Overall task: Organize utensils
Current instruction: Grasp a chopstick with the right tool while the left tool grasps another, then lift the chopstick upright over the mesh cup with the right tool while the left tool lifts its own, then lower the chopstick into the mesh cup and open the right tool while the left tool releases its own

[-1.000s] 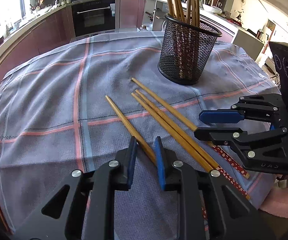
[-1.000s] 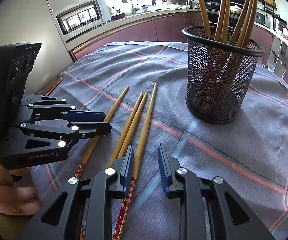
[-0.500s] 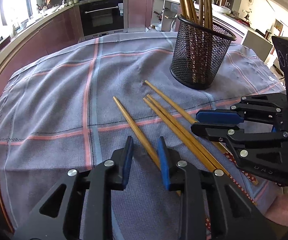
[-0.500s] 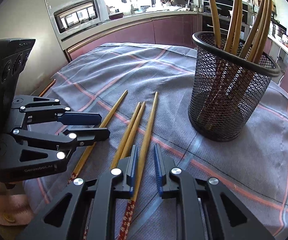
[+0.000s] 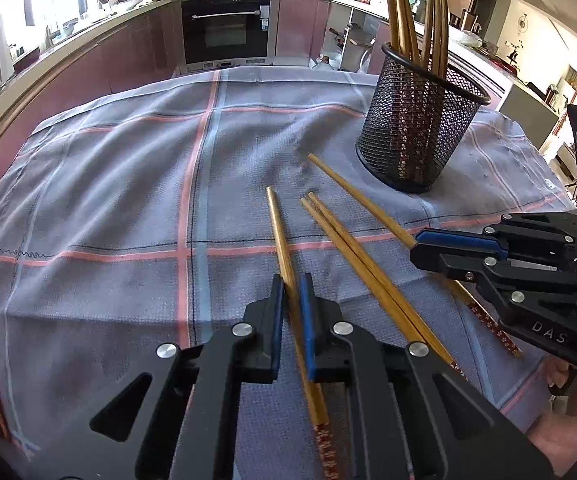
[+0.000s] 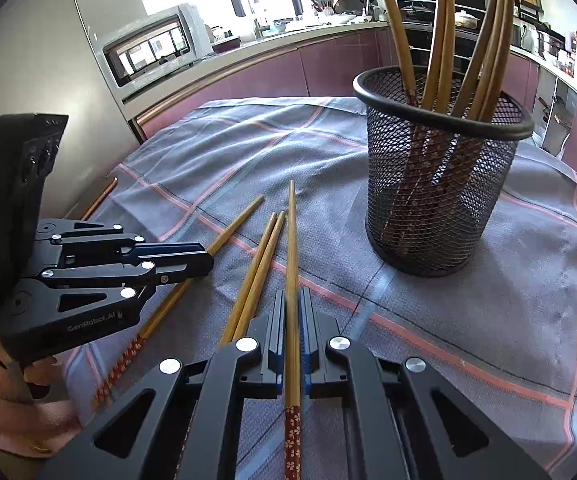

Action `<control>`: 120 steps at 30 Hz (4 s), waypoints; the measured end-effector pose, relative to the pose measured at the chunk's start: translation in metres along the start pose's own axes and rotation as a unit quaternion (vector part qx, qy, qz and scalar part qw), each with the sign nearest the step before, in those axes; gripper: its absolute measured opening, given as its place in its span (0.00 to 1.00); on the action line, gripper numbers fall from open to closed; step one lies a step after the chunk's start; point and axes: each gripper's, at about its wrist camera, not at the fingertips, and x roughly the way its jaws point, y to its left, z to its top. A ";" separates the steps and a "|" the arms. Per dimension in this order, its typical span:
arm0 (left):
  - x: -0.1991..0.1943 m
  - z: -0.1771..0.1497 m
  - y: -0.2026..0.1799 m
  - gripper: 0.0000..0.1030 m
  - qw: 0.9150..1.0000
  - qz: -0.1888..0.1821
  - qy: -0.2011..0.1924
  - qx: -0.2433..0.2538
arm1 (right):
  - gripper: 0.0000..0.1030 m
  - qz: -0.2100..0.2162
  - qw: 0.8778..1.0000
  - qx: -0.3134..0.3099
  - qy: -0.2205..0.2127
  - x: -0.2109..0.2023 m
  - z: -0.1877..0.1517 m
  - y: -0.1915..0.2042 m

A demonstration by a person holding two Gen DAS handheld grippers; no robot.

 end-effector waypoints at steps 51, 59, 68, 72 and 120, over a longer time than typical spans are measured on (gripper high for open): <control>-0.129 0.044 0.000 0.07 0.975 -0.162 -0.152 -0.009 | 0.05 -0.001 0.982 0.009 -0.190 -0.126 0.037 -0.028; -0.150 0.074 -0.002 0.07 0.965 -0.177 -0.194 -0.006 | 0.05 -0.009 0.975 0.006 -0.222 -0.146 0.052 -0.036; -0.166 0.115 -0.005 0.07 0.956 -0.185 -0.226 -0.002 | 0.05 -0.015 0.968 0.001 -0.252 -0.161 0.073 -0.045; -0.171 0.132 -0.009 0.07 0.955 -0.181 -0.236 0.001 | 0.05 -0.019 0.964 0.004 -0.265 -0.165 0.081 -0.049; -0.041 0.180 -0.030 0.23 0.988 -0.109 -0.105 0.031 | 0.15 -0.034 0.987 0.054 -0.145 -0.084 0.084 -0.082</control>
